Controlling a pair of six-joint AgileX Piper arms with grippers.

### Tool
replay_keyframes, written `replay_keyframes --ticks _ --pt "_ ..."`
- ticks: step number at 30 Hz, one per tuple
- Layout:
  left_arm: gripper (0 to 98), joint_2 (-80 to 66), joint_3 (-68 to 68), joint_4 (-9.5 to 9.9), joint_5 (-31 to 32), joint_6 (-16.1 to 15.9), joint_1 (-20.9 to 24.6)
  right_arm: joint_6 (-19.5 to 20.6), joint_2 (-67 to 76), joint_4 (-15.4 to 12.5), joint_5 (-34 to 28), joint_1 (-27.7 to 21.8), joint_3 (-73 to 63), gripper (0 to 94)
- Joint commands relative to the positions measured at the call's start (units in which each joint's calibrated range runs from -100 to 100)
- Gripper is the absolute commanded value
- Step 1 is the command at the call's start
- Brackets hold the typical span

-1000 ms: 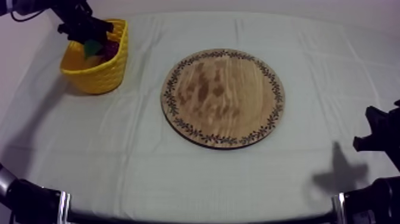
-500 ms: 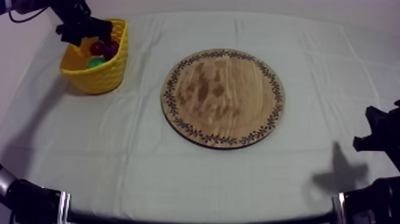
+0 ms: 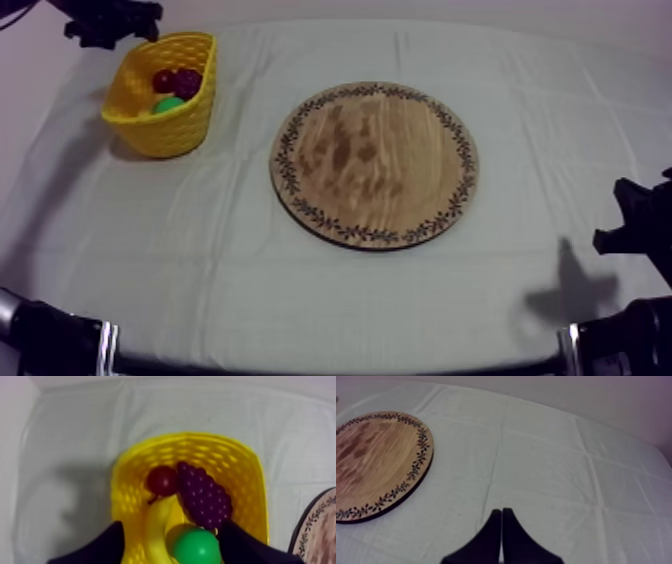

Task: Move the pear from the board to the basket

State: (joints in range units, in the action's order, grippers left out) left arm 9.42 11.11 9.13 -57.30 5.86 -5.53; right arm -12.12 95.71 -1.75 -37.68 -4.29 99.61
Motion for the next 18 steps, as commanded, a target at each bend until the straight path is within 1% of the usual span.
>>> replay_keyframes --ticks 1,3,6,10,16,18 --pt "56.8 -6.77 1.88 -0.69 0.4 -0.95 0.74 0.03 0.05 0.02 0.02 0.01 0.05 0.3" --pt "50.3 -11.17 3.62 -1.58 0.61 -1.89 1.57 0.01 0.05 0.02 0.02 0.01 0.05 0.3" --pt "39.4 -18.17 6.9 -2.4 0.89 -3.12 2.55 0.02 0.05 0.02 0.02 0.01 0.05 0.3" --pt "28.2 -28.39 12.25 -3.79 1.2 -5.4 4.06 0.03 0.05 0.02 0.02 0.01 0.05 0.3" --pt "9.1 -45.13 21.01 -4.07 0.81 -8.38 5.12 0.03 0.05 0.02 0.02 0.01 0.05 0.3" --pt "4.5 -50.91 24.0 -4.0 0.79 -9.04 4.98 0.03 0.05 0.02 0.02 0.01 0.05 0.3"
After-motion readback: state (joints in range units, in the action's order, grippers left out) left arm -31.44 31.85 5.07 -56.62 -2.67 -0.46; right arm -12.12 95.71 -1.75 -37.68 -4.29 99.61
